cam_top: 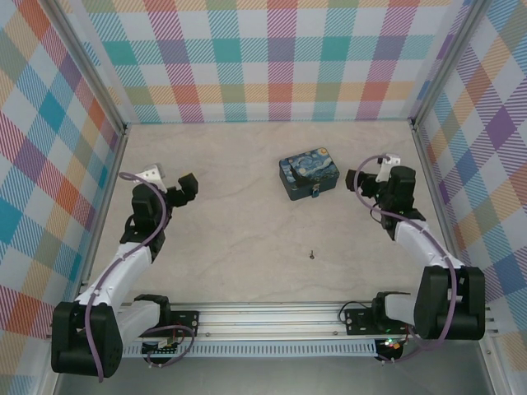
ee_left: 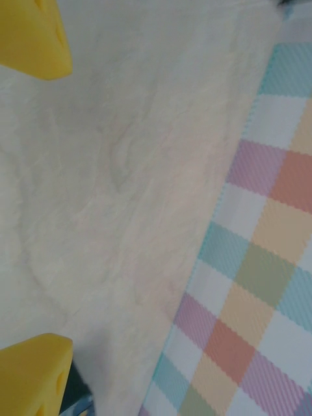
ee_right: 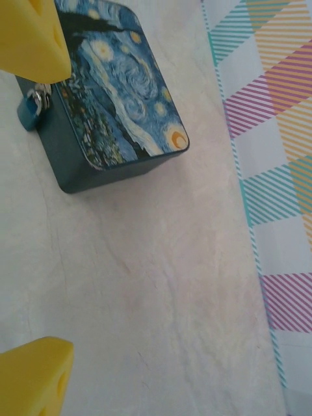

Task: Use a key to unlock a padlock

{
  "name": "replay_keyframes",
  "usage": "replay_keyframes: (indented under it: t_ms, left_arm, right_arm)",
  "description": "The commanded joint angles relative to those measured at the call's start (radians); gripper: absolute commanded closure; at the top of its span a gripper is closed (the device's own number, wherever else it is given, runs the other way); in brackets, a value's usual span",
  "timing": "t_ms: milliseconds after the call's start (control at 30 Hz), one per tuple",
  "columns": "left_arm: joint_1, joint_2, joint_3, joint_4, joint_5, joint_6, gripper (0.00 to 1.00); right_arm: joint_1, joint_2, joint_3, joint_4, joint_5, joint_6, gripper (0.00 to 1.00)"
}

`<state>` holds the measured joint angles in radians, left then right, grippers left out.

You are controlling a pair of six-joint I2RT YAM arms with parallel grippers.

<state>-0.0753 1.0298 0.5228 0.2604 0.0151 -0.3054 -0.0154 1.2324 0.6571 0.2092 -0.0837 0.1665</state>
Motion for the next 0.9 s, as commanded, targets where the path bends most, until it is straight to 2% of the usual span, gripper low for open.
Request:
replay_keyframes:
  t_ms: [0,133,333,500,633,867]
  left_arm:
    - [-0.007,-0.010,-0.001,-0.148,0.131,-0.156,0.00]
    - [-0.059,0.003,-0.013,-0.163,0.187,-0.211,0.00]
    - [-0.150,0.068,-0.042,-0.077,0.192,-0.266,0.00]
    - [-0.185,0.121,-0.045,-0.033,0.182,-0.270,0.00]
    - [-0.187,0.138,-0.037,-0.035,0.176,-0.259,0.00]
    - [-0.191,0.147,-0.035,-0.038,0.158,-0.257,0.00]
  right_arm:
    - [0.005,0.029,0.075,-0.240,-0.103,0.100,0.00]
    - [-0.015,0.119,0.156,-0.267,-0.195,0.138,0.00]
    - [-0.038,0.378,0.358,-0.267,-0.367,0.185,0.00]
    - [-0.033,0.563,0.499,-0.234,-0.474,0.225,0.08]
    - [-0.011,0.681,0.615,-0.294,-0.498,0.188,0.11]
    - [0.019,0.786,0.701,-0.344,-0.533,0.149,0.17]
